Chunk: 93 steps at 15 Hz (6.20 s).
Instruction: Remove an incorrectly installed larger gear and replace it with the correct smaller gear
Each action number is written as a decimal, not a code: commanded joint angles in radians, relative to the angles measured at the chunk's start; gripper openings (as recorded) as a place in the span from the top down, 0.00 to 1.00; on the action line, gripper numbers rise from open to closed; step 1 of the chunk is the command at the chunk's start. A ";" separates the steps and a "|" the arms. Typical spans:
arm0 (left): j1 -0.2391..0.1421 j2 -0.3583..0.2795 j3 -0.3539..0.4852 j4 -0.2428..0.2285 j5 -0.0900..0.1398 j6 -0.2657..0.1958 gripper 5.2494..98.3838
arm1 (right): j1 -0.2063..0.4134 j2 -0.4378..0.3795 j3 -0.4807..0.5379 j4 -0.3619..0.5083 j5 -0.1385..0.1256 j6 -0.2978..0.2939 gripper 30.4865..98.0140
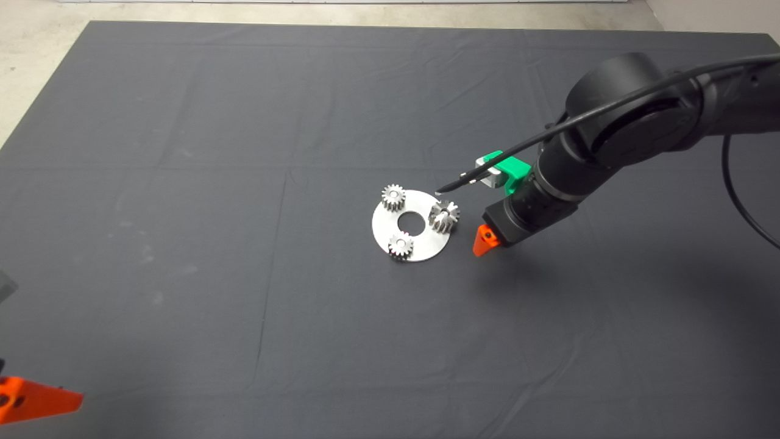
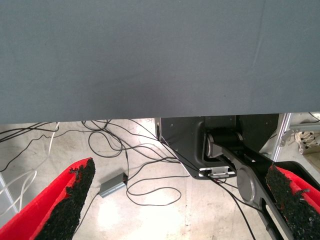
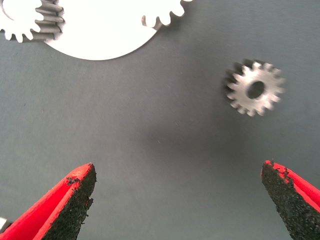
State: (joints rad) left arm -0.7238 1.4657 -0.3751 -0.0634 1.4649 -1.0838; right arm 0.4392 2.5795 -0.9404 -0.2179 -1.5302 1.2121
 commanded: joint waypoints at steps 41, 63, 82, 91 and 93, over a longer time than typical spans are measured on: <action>-0.002 -0.001 0.012 -0.009 0.005 0.004 0.11 | -0.028 0.179 -0.286 -0.083 -0.087 -0.049 0.15; -0.002 -0.012 0.012 -0.009 0.006 0.007 0.11 | -0.025 0.230 -0.360 -0.018 -0.088 -0.065 0.15; -0.002 -0.012 0.012 -0.009 0.005 0.009 0.11 | -0.083 0.224 -0.380 -0.197 -0.088 -0.098 0.15; -0.002 -0.017 0.013 -0.009 0.006 0.012 0.11 | -0.086 0.224 -0.346 -0.270 -0.087 -0.092 0.15; -0.002 -0.020 0.012 -0.009 0.008 0.012 0.11 | -0.088 0.227 -0.346 -0.290 -0.087 -0.092 0.15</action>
State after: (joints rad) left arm -0.7237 1.4540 -0.3747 -0.0634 1.4650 -1.0794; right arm 0.3300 2.8036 -1.3098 -0.4391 -1.5302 1.1223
